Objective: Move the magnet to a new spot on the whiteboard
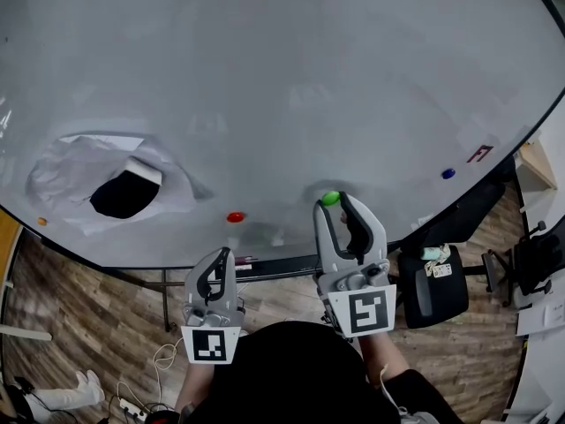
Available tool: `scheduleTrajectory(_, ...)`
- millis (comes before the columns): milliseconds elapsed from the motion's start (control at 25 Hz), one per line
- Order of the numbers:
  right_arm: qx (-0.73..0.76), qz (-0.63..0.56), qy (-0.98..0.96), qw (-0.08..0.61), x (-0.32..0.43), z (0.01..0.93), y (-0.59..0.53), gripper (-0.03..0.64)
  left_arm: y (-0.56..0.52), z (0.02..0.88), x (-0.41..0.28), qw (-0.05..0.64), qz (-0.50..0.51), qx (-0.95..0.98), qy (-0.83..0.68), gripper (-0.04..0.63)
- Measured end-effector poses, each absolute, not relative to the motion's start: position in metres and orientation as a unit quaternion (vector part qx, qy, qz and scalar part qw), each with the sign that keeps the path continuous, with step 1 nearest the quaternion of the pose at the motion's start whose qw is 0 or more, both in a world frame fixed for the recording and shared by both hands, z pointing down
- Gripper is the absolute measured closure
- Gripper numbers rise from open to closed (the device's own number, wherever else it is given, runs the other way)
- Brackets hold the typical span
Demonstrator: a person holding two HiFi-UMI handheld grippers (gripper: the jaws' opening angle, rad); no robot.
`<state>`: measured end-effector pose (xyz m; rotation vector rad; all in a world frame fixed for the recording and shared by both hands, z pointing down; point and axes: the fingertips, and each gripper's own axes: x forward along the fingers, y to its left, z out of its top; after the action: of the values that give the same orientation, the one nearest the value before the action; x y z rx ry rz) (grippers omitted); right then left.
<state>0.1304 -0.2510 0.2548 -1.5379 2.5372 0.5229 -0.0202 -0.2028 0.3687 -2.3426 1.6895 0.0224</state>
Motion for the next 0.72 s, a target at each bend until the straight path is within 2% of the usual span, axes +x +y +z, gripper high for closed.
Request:
scheduleTrajectory(240, -0.509, 0.19, 0.836, 0.071, 0.128, 0.242, -0.256, 0.491, -0.203, 0.363, -0.026, 0.126, 0.026, -0.799, 0.587, 0.594)
scheduleTrajectory(520, -0.515, 0.212, 0.828, 0.075, 0.128, 0.23, -0.26, 0.491, -0.203, 0.368, -0.025, 0.139, -0.004, -0.804, 0.578, 0.594)
scheduleTrajectory(720, -0.519, 0.217, 0.824, 0.074, 0.128, 0.225, -0.265, 0.491, -0.204, 0.368, -0.027, 0.124, 0.014, -0.801, 0.585, 0.594)
